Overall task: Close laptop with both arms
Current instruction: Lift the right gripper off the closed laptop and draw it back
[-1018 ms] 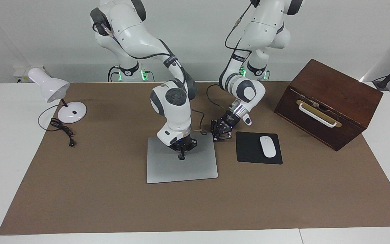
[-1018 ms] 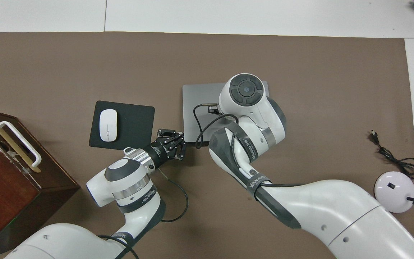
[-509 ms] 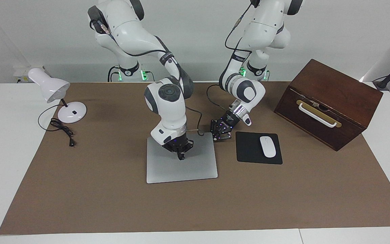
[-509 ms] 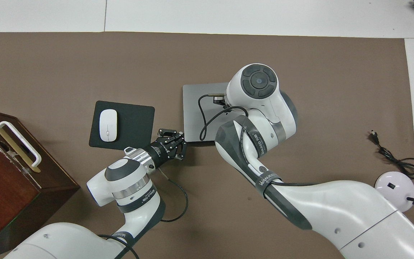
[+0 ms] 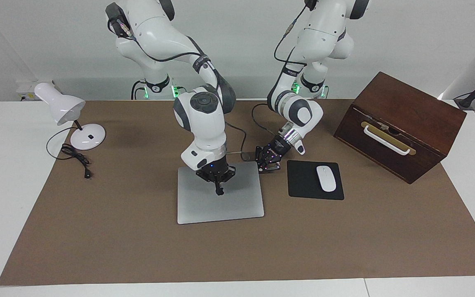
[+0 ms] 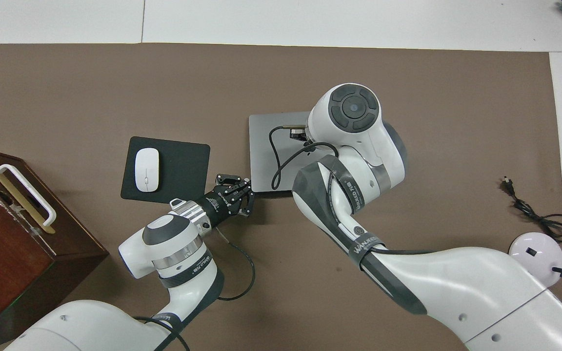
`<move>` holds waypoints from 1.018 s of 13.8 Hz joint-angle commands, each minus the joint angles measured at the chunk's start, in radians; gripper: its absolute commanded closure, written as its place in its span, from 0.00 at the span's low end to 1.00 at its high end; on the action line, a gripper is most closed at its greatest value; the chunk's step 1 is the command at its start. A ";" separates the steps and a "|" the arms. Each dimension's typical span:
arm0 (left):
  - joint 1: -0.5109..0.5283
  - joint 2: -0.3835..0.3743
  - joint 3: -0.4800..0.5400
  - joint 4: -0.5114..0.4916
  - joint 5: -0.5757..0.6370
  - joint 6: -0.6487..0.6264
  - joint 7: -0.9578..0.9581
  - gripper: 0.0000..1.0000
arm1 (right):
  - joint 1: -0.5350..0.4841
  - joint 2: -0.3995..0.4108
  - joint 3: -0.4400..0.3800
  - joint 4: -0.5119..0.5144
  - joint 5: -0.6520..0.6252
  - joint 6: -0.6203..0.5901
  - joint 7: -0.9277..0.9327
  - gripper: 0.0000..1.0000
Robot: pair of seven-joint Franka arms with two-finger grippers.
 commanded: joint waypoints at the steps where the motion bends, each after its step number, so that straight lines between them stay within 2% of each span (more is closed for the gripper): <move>1: -0.019 0.054 -0.001 0.017 -0.018 -0.021 0.025 1.00 | -0.026 -0.028 0.009 0.007 0.018 -0.021 -0.009 1.00; 7: -0.013 0.054 0.001 0.017 -0.015 -0.021 0.025 1.00 | -0.040 -0.082 0.007 0.009 0.005 -0.043 -0.019 1.00; 14: 0.008 0.051 0.001 -0.001 -0.018 -0.047 0.057 1.00 | -0.088 -0.156 0.001 0.024 0.007 -0.135 -0.157 1.00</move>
